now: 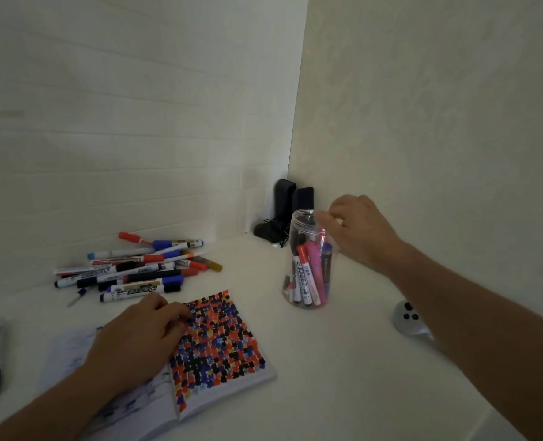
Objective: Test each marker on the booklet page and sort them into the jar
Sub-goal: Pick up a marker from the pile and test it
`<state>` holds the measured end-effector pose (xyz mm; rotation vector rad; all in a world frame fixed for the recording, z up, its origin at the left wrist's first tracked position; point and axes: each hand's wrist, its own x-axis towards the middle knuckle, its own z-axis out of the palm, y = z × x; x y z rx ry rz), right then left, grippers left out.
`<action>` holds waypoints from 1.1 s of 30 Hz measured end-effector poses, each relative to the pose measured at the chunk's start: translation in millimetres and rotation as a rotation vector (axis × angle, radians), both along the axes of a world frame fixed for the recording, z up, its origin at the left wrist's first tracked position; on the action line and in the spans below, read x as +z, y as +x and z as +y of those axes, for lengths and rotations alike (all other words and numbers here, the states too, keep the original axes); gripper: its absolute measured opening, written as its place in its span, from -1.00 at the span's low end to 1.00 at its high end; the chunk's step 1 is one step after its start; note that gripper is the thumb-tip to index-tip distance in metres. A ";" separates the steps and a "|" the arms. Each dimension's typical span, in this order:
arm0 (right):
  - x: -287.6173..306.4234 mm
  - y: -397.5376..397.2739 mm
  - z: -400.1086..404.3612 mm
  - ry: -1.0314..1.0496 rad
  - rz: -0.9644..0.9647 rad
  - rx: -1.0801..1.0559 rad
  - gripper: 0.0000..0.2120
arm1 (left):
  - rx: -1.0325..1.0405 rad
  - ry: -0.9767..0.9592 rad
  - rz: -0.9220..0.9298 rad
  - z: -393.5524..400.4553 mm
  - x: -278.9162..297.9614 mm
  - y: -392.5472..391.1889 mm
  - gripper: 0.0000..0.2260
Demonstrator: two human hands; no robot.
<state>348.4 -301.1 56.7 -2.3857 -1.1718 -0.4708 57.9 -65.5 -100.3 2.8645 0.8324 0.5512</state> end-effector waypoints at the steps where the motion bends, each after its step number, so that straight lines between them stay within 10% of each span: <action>1: 2.5 -3.0 0.7 0.016 0.054 0.009 -0.50 | 0.000 0.000 -0.002 0.0 0.0 0.2 -0.71; 7: 5.9 -13.2 27.3 -0.163 0.262 -0.022 0.22 | 0.004 -0.003 0.001 0.2 0.4 0.3 -0.71; 14: 21.7 -36.3 40.8 -0.251 0.070 0.080 0.01 | 0.004 -0.011 -0.002 -0.8 1.0 0.3 -0.71; 22: 15.8 -89.3 28.5 -0.060 -0.646 0.388 -0.05 | -0.007 -0.004 -0.029 -0.7 0.5 -1.8 -0.71; 33: -5.4 -69.4 30.9 0.020 -0.553 0.481 -0.05 | -0.008 -0.013 -0.036 -3.7 3.3 -3.2 -0.71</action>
